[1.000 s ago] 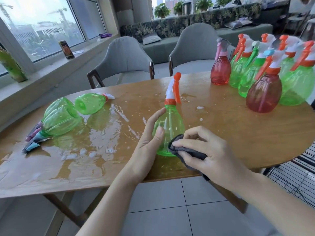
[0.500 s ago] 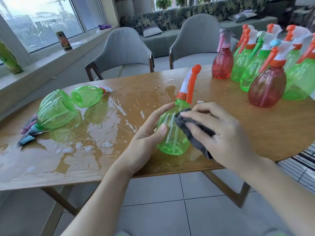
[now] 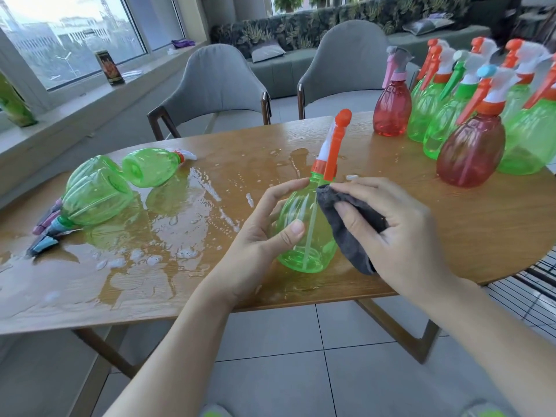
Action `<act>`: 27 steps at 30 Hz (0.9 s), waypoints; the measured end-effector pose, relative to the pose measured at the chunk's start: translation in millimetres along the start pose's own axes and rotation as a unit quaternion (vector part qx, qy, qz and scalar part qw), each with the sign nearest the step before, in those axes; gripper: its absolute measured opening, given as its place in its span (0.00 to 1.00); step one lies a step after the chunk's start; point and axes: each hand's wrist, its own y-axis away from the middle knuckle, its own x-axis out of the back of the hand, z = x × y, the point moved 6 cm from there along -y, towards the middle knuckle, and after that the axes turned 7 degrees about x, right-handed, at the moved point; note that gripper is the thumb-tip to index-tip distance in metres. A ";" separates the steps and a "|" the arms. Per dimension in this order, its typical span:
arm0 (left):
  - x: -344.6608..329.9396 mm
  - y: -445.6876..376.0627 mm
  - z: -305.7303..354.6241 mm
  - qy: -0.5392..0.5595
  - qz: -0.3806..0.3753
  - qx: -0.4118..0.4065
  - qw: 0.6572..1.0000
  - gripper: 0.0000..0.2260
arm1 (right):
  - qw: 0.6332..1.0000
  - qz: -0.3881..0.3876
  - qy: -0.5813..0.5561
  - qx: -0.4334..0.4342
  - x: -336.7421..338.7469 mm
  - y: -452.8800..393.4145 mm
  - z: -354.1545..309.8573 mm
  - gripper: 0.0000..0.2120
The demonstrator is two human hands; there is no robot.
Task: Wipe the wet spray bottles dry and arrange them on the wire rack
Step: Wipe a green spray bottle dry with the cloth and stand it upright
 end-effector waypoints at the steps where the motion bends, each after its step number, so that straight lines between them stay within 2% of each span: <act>1: -0.3 -0.3 0.2 0.000 0.002 0.002 1.000 0.25 | 1.000 0.003 -0.003 -0.005 0.2 -1.1 0.8 0.11; 4: -2.6 -0.7 -1.6 0.007 0.011 -0.001 1.000 0.25 | 1.000 -0.012 0.003 0.008 -4.3 2.8 -1.1 0.11; 10: 4.6 -3.7 -4.8 -0.010 0.080 0.004 0.997 0.20 | 0.988 -0.120 -0.028 0.091 -25.7 26.1 -17.7 0.09; 15: 2.8 -3.7 -2.7 -0.019 0.061 0.010 0.998 0.19 | 0.979 -0.140 0.002 0.147 -26.8 25.0 -20.4 0.10; 21: 5.2 1.2 -4.2 0.016 -0.001 0.012 1.000 0.22 | 0.990 -0.069 0.022 0.118 -17.6 6.6 -16.1 0.11; 24: 5.8 1.1 -4.4 0.005 -0.004 0.013 1.000 0.25 | 0.998 -0.012 0.034 0.054 -7.8 -5.2 -4.0 0.11; 27: 5.5 1.8 -1.2 -0.003 -0.003 0.009 1.000 0.29 | 1.000 0.012 0.013 -0.002 -4.8 -6.2 3.9 0.12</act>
